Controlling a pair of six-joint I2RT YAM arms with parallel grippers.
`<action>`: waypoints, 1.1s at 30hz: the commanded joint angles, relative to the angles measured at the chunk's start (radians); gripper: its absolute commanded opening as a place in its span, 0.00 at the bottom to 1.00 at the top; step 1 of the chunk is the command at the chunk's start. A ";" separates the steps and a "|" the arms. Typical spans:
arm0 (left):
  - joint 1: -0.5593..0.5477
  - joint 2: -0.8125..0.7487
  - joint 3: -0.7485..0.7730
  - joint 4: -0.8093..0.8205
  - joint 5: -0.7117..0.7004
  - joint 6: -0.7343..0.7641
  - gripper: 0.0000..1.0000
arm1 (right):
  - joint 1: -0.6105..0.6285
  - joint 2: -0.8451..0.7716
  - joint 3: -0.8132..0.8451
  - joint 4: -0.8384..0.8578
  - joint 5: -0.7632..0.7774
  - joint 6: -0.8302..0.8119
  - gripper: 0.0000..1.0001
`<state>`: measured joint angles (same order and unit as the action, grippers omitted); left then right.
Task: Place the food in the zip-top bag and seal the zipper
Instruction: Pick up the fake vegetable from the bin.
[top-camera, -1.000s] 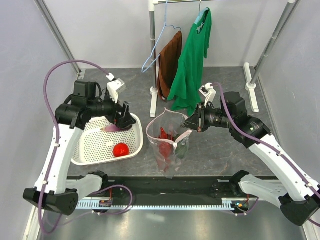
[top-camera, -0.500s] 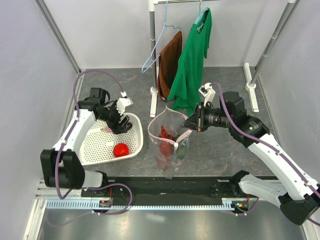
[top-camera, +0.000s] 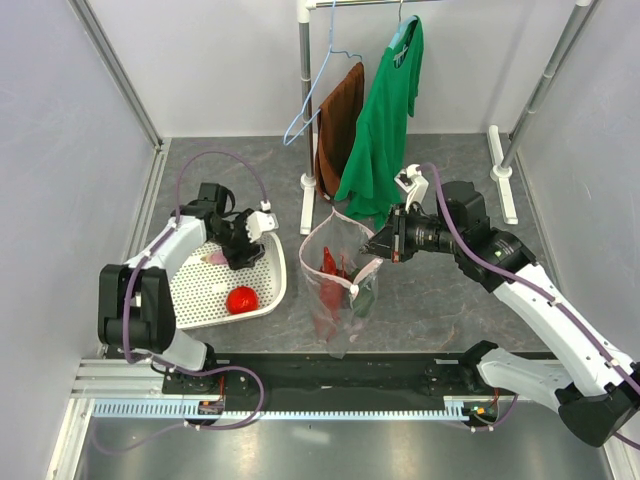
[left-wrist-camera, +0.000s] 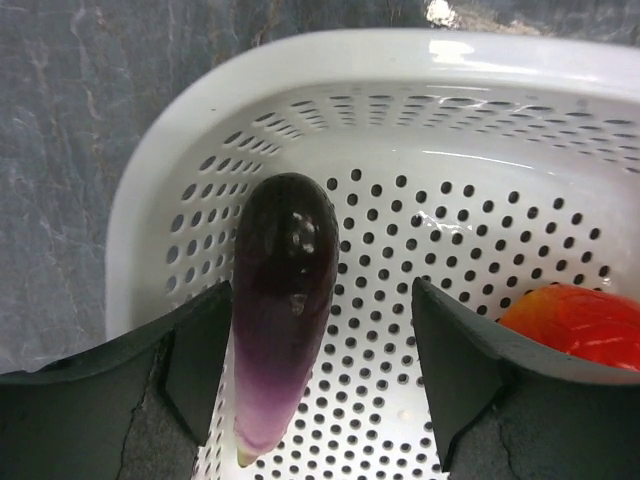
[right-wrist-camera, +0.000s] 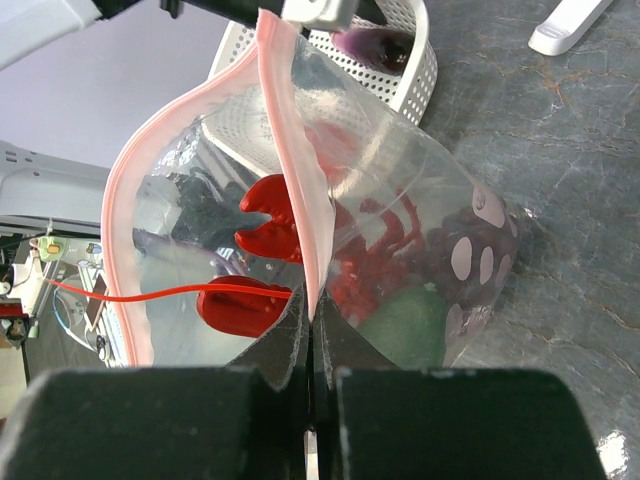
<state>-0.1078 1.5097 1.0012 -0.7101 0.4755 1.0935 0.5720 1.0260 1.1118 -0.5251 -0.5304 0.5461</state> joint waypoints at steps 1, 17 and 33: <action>-0.023 0.032 -0.044 0.116 -0.069 0.066 0.78 | -0.004 0.005 0.046 0.062 -0.023 0.005 0.00; -0.084 -0.133 0.041 0.006 -0.034 -0.100 0.18 | -0.003 0.003 0.039 0.053 -0.010 -0.008 0.00; -0.277 -0.345 0.495 0.578 0.489 -1.265 0.06 | -0.004 0.016 0.065 0.082 -0.036 0.012 0.00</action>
<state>-0.2840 1.1221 1.5616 -0.4122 0.9218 0.1612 0.5720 1.0367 1.1164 -0.5198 -0.5346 0.5468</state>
